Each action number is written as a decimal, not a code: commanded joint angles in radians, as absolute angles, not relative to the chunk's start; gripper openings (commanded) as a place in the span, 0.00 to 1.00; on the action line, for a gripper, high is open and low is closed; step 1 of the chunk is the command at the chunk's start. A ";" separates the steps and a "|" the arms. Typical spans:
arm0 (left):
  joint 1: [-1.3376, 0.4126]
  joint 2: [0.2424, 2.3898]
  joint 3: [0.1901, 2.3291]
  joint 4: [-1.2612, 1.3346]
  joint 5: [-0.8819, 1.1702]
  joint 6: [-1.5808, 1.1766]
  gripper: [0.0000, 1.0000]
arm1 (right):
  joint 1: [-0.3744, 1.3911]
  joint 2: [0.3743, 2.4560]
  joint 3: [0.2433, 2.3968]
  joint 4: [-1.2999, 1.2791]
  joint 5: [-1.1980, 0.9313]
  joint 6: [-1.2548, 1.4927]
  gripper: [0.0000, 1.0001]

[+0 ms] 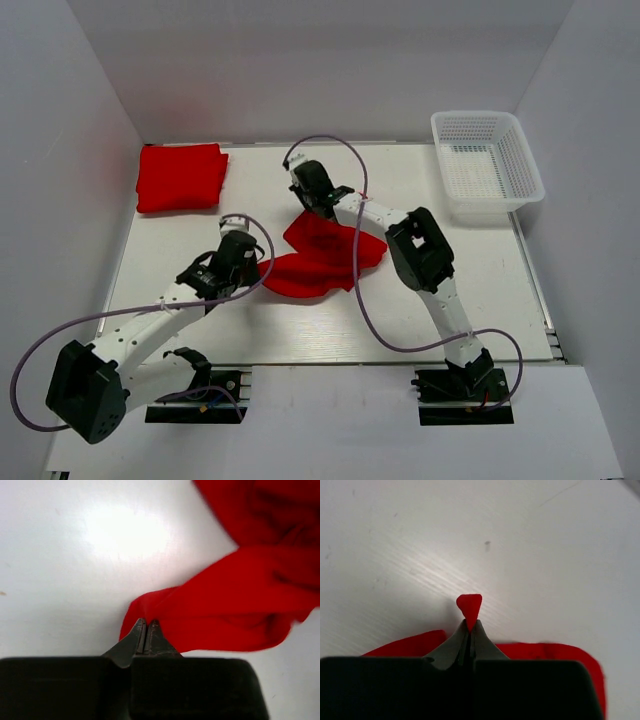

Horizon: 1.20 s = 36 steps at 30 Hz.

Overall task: Fold and stack the t-shirts
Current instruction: Flatten out the tshirt

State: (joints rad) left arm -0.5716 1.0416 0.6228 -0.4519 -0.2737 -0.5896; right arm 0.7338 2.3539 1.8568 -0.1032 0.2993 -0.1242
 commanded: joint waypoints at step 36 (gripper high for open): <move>-0.552 0.741 1.678 -0.376 -0.295 -0.008 0.00 | 0.531 0.962 1.907 0.043 0.440 -0.368 0.00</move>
State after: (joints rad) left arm -0.5587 0.7124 1.6253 -0.3645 -0.3904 -0.0601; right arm 0.5335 0.9726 1.8164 0.0505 0.4736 -0.3431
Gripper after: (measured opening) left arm 0.025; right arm 0.012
